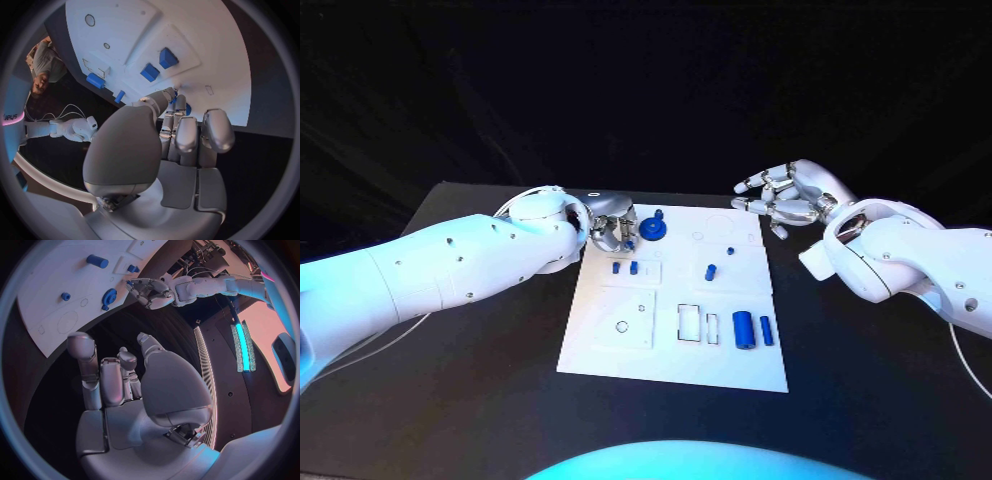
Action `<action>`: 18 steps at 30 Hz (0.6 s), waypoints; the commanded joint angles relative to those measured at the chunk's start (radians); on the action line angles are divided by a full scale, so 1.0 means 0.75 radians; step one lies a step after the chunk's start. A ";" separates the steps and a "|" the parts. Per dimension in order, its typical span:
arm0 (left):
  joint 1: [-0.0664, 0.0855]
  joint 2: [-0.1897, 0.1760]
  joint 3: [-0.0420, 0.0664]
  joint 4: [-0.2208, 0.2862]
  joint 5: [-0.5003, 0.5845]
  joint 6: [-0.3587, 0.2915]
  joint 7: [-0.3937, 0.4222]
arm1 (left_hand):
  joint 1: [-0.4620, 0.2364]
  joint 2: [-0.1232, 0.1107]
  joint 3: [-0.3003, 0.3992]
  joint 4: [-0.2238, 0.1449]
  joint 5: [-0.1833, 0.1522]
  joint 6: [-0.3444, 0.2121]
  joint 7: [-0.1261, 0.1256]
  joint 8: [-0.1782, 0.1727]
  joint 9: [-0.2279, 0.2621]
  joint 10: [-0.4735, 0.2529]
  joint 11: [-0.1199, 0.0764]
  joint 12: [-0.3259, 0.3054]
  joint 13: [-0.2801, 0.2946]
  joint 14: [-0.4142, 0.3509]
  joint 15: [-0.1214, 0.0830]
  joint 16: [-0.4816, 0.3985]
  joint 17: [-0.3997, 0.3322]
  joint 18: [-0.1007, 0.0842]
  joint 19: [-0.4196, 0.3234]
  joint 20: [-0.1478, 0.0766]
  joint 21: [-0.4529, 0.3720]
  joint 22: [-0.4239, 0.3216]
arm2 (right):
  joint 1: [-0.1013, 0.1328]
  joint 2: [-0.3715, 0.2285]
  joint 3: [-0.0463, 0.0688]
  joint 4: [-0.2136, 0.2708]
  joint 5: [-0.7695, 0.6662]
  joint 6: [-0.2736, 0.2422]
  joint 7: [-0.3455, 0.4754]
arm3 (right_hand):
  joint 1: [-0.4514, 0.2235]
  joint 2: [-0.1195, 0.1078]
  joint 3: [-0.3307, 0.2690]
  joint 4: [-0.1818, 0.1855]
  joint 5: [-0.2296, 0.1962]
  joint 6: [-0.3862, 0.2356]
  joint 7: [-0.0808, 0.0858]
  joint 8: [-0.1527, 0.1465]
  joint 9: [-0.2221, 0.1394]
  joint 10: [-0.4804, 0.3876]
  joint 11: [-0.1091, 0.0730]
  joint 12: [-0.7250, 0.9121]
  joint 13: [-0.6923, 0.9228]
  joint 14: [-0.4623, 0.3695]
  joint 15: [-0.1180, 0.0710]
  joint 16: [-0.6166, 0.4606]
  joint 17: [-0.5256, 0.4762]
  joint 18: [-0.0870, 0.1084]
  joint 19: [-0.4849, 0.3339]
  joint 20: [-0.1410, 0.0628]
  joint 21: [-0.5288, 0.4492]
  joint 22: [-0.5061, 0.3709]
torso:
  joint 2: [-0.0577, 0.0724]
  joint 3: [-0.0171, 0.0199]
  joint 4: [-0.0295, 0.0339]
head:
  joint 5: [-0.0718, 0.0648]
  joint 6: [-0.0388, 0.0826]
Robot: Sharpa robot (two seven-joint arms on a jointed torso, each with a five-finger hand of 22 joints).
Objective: Assemble the parts on the task board
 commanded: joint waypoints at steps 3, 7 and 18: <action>0.001 0.002 0.001 -0.003 0.034 0.056 -0.007 | -0.015 -0.004 -0.001 -0.007 -0.006 0.009 0.002 -0.006 0.002 0.008 -0.003 -0.007 0.002 0.004 0.001 0.000 -0.003 -0.013 0.009 0.000 0.003 -0.001 | 0.000 0.000 0.000 0.000 -0.004 0.002 0.005 | 0.011 0.003 0.011 0.000 0.004 -0.006 0.002 0.007 0.002 0.008 -0.002 0.007 0.002 0.014 -0.006 -0.003 0.021 0.012 -0.009 -0.001 -0.006 0.002 | 0.001 0.0004 -0.0005 | 0.002 -0.003; 0.001 0.009 0.001 -0.013 0.036 0.061 -0.009 | -0.016 -0.003 -0.001 -0.007 -0.006 0.009 0.002 -0.007 0.002 0.008 -0.003 -0.007 0.002 0.004 0.001 0.000 -0.003 -0.013 0.009 0.000 0.003 -0.001 | 0.000 0.001 0.000 0.000 -0.004 0.002 0.005 | 0.011 0.003 0.011 0.000 0.004 -0.006 0.002 0.007 0.002 0.008 -0.002 0.007 0.002 0.014 -0.006 -0.003 0.021 0.012 -0.009 -0.001 -0.006 0.002 | 0.000 -0.0003 0.0004 | 0.002 -0.005; 0.000 0.034 0.001 -0.041 0.030 0.058 -0.007 | -0.017 -0.002 0.000 -0.007 -0.006 0.009 0.002 -0.008 0.002 0.007 -0.003 -0.008 0.003 0.003 0.001 -0.001 -0.005 -0.013 0.008 0.000 0.001 -0.003 | 0.000 0.004 0.000 0.000 -0.004 0.003 0.005 | 0.011 0.003 0.011 0.000 0.004 -0.006 0.002 0.007 0.002 0.008 -0.002 0.007 0.002 0.014 -0.006 -0.003 0.021 0.012 -0.009 -0.001 -0.006 0.002 | 0.000 -0.0001 -0.0001 | 0.006 -0.008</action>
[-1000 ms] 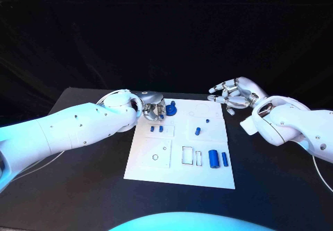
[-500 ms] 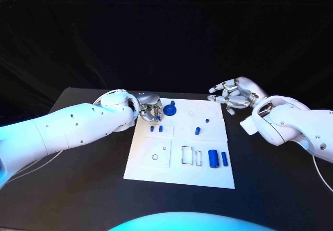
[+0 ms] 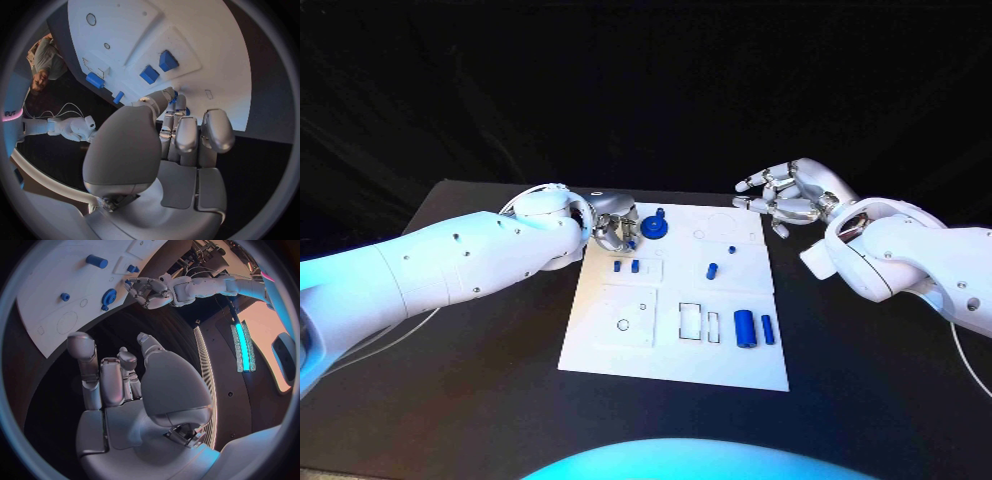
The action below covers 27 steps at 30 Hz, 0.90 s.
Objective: Assemble the parts on the task board
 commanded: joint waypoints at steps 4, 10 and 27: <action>0.000 0.014 0.000 -0.016 0.001 0.024 0.004 | -0.012 0.003 0.000 -0.008 -0.006 0.009 0.002 -0.008 0.001 0.007 -0.003 -0.008 0.001 0.003 0.002 -0.001 -0.001 -0.013 0.008 0.000 0.001 -0.001 | 0.000 0.001 0.001 0.000 -0.004 0.004 0.005 | 0.011 0.003 0.011 0.000 0.004 -0.006 0.002 0.007 0.001 0.008 -0.002 0.007 0.002 0.014 -0.006 -0.003 0.021 0.012 -0.009 -0.001 -0.006 0.002 | 0.001 -0.0006 -0.0004 | -0.001 -0.001; 0.000 0.027 0.000 -0.034 -0.003 0.041 0.004 | -0.012 0.004 0.000 -0.008 -0.007 0.009 0.002 -0.009 0.001 0.007 -0.003 -0.009 0.002 0.003 0.002 0.000 0.000 -0.013 0.008 0.000 0.002 0.000 | 0.000 0.003 0.001 0.000 -0.004 0.005 0.005 | 0.011 0.003 0.011 0.000 0.004 -0.006 0.002 0.007 0.001 0.008 -0.002 0.007 0.002 0.014 -0.006 -0.003 0.021 0.012 -0.009 -0.001 -0.006 0.002 | 0.001 -0.0014 -0.0014 | -0.003 -0.005; 0.000 0.031 0.000 -0.051 -0.004 0.081 -0.010 | -0.029 0.003 -0.003 -0.013 -0.007 -0.016 0.006 -0.032 -0.002 -0.003 0.002 -0.025 0.006 -0.005 0.006 -0.006 -0.010 -0.009 -0.004 0.001 -0.016 -0.019 | 0.000 0.001 0.001 0.000 -0.004 0.005 0.005 | 0.011 0.003 0.011 0.000 0.004 -0.006 0.002 0.007 0.001 0.008 -0.002 0.007 0.002 0.014 -0.006 -0.003 0.021 0.012 -0.009 -0.001 -0.006 0.002 | -0.001 -0.0008 0.0002 | 0.000 -0.006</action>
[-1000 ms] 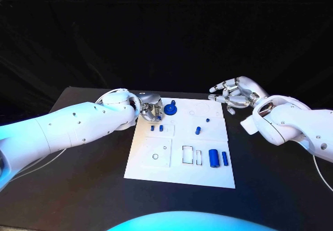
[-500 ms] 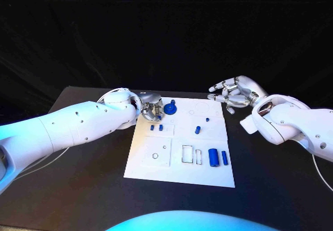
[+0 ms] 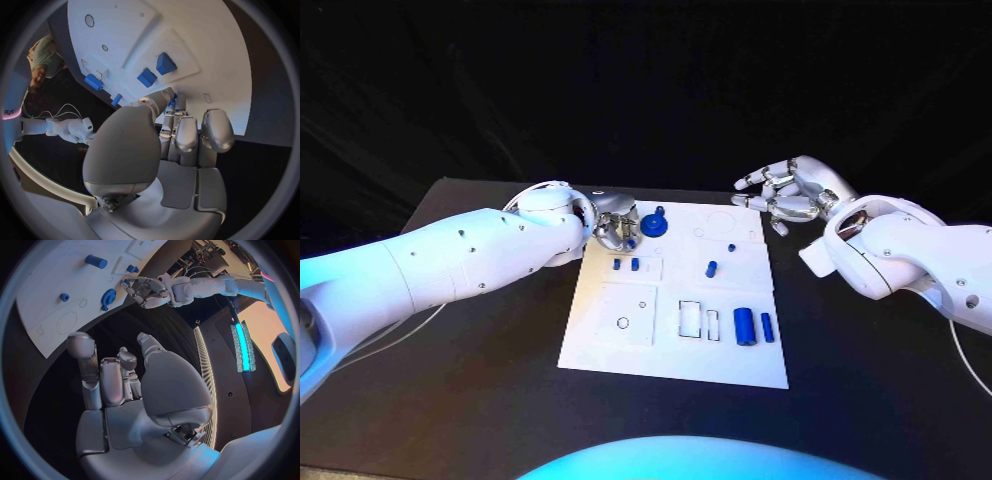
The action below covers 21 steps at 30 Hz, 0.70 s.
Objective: Assemble the parts on the task board
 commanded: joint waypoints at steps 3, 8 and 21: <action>0.000 -0.001 -0.001 -0.006 -0.004 0.029 -0.014 | -0.016 -0.001 0.003 -0.014 -0.007 -0.046 0.010 -0.035 -0.009 -0.012 0.007 -0.022 0.004 -0.011 0.010 -0.012 -0.015 -0.010 -0.010 0.002 -0.015 -0.012 | 0.000 0.000 0.001 -0.001 -0.004 0.004 0.005 | 0.011 0.003 0.011 0.000 0.004 -0.006 0.002 0.007 0.002 0.008 -0.002 0.007 0.002 0.014 -0.006 -0.003 0.022 0.012 -0.009 -0.002 -0.006 0.002 | 0.000 0.0005 -0.0004 | 0.002 0.002; 0.000 -0.002 -0.001 -0.008 -0.003 0.024 -0.017 | -0.022 -0.002 0.008 -0.019 -0.007 -0.084 0.011 -0.062 -0.017 -0.015 0.009 -0.030 0.009 -0.015 0.012 -0.013 -0.021 -0.009 -0.013 0.004 -0.020 -0.016 | 0.000 0.000 0.001 -0.001 -0.004 0.004 0.005 | 0.011 0.003 0.011 0.000 0.004 -0.006 0.002 0.007 0.002 0.008 -0.002 0.007 0.002 0.014 -0.006 -0.003 0.022 0.012 -0.009 -0.002 -0.006 0.002 | 0.000 0.0000 0.0006 | 0.003 0.004; 0.000 -0.004 -0.001 -0.009 -0.002 0.025 -0.024 | -0.035 -0.009 0.009 -0.022 -0.007 -0.111 0.017 -0.084 -0.024 -0.014 0.013 -0.037 0.015 -0.020 0.014 -0.016 -0.030 -0.008 -0.016 0.005 -0.025 -0.021 | 0.000 -0.001 0.001 -0.003 -0.004 0.003 0.004 | 0.011 0.000 0.013 0.001 0.006 -0.005 0.001 0.008 0.002 0.009 -0.003 0.003 -0.005 0.014 -0.007 -0.009 0.018 0.013 -0.007 -0.002 -0.016 -0.006 | 0.000 0.0006 -0.0006 | 0.003 0.002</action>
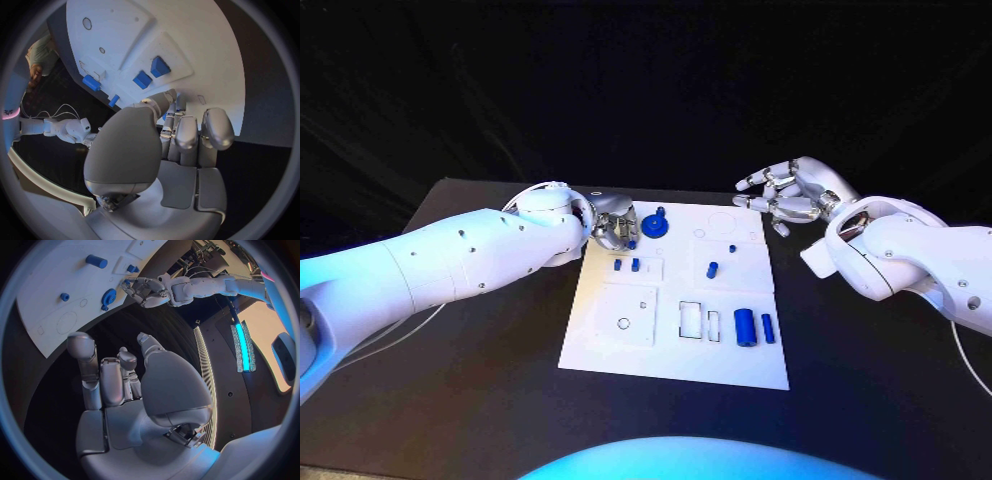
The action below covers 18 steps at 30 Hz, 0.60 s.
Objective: Assemble the parts on the task board
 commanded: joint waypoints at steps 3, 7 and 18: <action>0.001 -0.003 0.000 -0.002 -0.002 0.022 -0.010 | -0.017 -0.003 -0.001 -0.005 -0.008 -0.013 0.000 -0.008 -0.002 -0.007 0.006 -0.008 0.002 -0.007 0.001 -0.008 -0.005 -0.008 -0.012 0.001 -0.007 -0.002 | 0.000 -0.001 0.001 -0.003 -0.004 0.002 0.003 | 0.011 0.000 0.013 0.001 0.006 -0.006 0.001 0.008 0.002 0.002 -0.003 -0.004 -0.013 0.012 -0.007 -0.015 0.013 0.014 -0.010 -0.002 -0.022 -0.013 | 0.000 0.0004 0.0001 | 0.000 0.000; 0.001 -0.024 0.000 -0.006 -0.002 0.006 -0.014 | -0.017 -0.005 0.001 -0.008 -0.007 -0.013 0.003 -0.010 -0.002 -0.014 0.009 -0.013 0.002 -0.010 0.003 -0.011 -0.012 -0.005 -0.018 0.001 -0.016 -0.014 | 0.000 0.000 0.001 -0.026 -0.025 0.037 -0.024 | 0.030 0.002 0.046 0.003 -0.004 -0.013 0.010 0.009 0.001 -0.288 0.005 -0.354 -0.346 -0.067 -0.002 -0.201 -0.119 0.054 -0.116 0.006 -0.305 -0.243 | -0.001 0.0005 -0.0007 | -0.003 0.002; 0.010 -0.156 0.018 0.043 0.267 -0.228 0.067 | -0.020 0.010 0.012 -0.031 -0.008 0.065 -0.001 0.034 0.019 0.012 0.001 0.017 0.034 -0.117 -0.003 -0.169 -0.275 0.050 -0.161 -0.011 -0.233 -0.253 | -0.002 0.016 0.000 -0.136 -0.602 0.194 -0.129 | 0.191 -0.054 0.357 -0.084 -0.208 0.123 -0.002 -0.041 -0.024 -0.122 -0.001 -1.039 -0.952 0.002 -0.010 -0.202 -0.135 0.032 0.014 -0.016 -0.179 -0.131 | -0.005 0.0004 -0.0051 | -0.055 0.028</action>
